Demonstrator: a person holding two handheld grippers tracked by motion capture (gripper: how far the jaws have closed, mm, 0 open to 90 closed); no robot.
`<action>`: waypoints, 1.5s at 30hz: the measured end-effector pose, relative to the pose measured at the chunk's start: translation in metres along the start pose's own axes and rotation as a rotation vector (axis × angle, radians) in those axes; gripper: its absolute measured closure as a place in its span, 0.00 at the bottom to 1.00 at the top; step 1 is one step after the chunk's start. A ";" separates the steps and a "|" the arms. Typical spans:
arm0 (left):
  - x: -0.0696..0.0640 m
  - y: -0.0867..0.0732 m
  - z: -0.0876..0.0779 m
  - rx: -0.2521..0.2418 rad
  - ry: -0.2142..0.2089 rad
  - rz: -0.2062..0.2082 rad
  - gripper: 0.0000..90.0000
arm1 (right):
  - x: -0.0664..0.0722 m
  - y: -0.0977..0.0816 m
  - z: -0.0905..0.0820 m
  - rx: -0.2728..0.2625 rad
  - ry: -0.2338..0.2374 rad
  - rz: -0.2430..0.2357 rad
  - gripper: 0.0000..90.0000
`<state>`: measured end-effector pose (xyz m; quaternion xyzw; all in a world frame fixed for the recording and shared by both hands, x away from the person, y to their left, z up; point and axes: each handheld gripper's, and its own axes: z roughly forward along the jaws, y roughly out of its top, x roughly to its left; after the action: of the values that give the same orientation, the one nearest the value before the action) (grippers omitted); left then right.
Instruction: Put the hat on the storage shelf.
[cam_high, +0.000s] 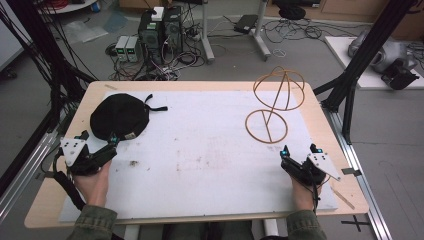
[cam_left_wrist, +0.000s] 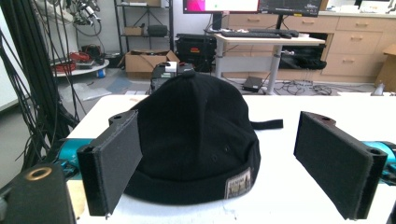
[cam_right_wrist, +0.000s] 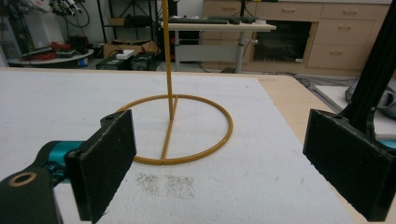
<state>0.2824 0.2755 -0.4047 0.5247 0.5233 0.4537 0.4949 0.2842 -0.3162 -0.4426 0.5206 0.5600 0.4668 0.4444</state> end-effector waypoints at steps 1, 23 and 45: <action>0.001 0.002 0.002 -0.002 0.000 -0.005 0.17 | 0.000 0.000 0.000 0.000 0.000 0.000 0.10; -0.008 0.037 0.048 0.060 -0.008 0.050 0.17 | 0.007 -0.001 0.004 0.016 0.032 -0.002 0.10; 0.004 0.053 0.086 0.158 -0.021 0.056 0.17 | 0.010 -0.003 0.005 0.031 0.044 0.017 0.10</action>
<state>0.3731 0.2773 -0.3602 0.5813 0.5374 0.4190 0.4447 0.2884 -0.3056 -0.4466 0.5216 0.5723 0.4734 0.4199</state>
